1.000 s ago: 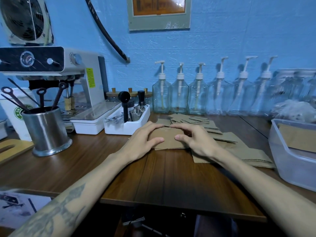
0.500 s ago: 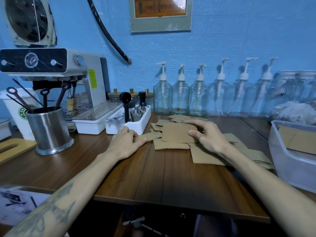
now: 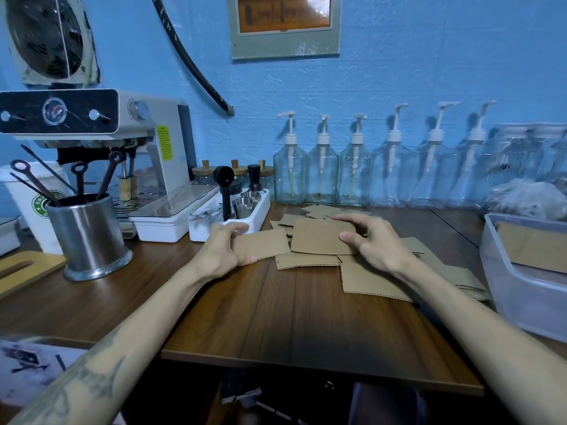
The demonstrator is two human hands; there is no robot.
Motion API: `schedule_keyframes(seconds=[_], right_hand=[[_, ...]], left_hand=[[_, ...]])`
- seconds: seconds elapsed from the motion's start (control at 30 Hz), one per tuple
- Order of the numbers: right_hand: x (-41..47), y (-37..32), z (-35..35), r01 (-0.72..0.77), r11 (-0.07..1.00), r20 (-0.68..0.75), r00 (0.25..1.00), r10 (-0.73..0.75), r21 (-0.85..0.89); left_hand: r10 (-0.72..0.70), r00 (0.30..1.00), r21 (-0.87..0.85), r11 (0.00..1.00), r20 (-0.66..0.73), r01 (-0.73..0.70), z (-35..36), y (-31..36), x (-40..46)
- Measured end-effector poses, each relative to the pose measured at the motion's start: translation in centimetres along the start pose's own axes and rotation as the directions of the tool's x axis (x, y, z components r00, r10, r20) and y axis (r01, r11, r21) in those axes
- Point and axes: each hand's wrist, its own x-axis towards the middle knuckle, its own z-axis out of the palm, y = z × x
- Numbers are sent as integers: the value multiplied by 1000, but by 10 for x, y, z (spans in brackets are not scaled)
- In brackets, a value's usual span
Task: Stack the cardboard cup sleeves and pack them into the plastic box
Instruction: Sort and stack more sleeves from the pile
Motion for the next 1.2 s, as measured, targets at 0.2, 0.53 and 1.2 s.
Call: schedule_keyframes(seconds=[0.2,0.53,1.2], right_hand=[[1,2,0,-4,1000,-10,1000,4,11],[0,-4,4,14,999,35,999,-15,37],[-2,-23,21,48,989,196,978,-76,141]], left_hand=[[-47,999,-243,969,-26,39,-2,-1,1],[31,886,-609,715,-462,-342,-13,15,5],[437,895,-152,882,-90,-446,34,28,-3]])
